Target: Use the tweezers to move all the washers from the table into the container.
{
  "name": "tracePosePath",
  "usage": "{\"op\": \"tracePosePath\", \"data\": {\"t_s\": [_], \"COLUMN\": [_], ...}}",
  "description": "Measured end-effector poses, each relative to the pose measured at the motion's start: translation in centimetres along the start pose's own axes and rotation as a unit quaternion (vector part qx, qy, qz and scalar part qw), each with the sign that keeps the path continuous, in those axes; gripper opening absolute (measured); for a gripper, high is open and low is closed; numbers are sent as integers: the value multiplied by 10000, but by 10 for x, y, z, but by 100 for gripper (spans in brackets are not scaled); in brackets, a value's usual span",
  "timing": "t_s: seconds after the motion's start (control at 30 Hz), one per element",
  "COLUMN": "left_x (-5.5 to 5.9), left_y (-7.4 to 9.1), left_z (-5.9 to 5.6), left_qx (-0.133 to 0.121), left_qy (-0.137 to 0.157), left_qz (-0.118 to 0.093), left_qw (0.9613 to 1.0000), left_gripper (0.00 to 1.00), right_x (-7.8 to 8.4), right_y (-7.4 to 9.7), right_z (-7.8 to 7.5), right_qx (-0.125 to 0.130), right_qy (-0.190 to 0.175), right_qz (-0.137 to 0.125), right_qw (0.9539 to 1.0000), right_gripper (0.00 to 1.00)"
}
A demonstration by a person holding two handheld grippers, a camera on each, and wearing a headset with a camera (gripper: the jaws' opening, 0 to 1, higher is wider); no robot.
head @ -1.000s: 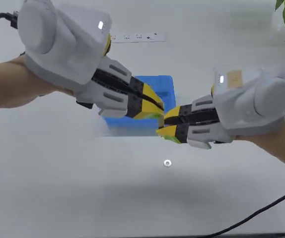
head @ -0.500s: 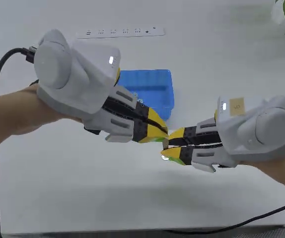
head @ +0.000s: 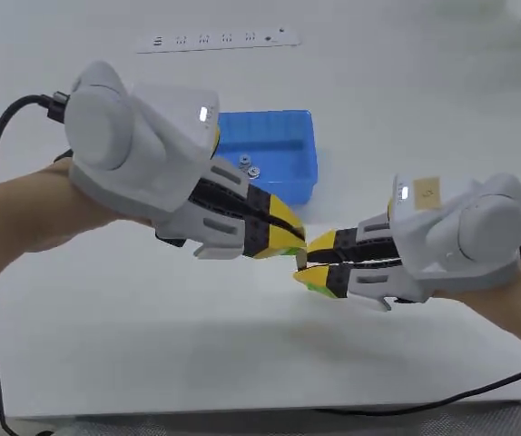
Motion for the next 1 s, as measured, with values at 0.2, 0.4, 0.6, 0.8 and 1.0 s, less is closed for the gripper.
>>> {"op": "tracePosePath", "data": {"t_s": [0.2, 0.4, 0.6, 0.8, 1.0], "left_x": [1, 4, 6, 6, 7], "left_y": [-1, -3, -3, -4, -5], "left_z": [2, 4, 4, 5, 5], "left_qx": [-46, -32, -25, -61, -21], "left_qy": [15, 43, 57, 31, 129], "left_qz": [-9, 34, 58, 47, 31], "left_qw": [10000, 10000, 10000, 10000, 9999], "left_gripper": [6, 6, 6, 6, 6], "right_x": [2, 4, 5, 6, 8], "right_y": [-1, -3, -6, -5, -5], "right_z": [-3, -3, -2, -3, -3], "right_qx": [15, 10, -19, -24, -41], "right_qy": [-35, -66, -77, -83, -143], "right_qz": [-5, -1, -5, 13, 4], "right_qw": [10000, 10000, 10000, 10000, 9999], "right_gripper": [12, 12, 12, 12, 12]}}
Point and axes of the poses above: the centre of the closed fingertips' face, and the gripper's own axes: y roughly backward along the fingers, z roughly to its left, x roughly out of its underside, the point moved 6 cm from there along y, roughly backward along the fingers, and after that the axes turned 9 degrees about y, right-handed, at the moved point
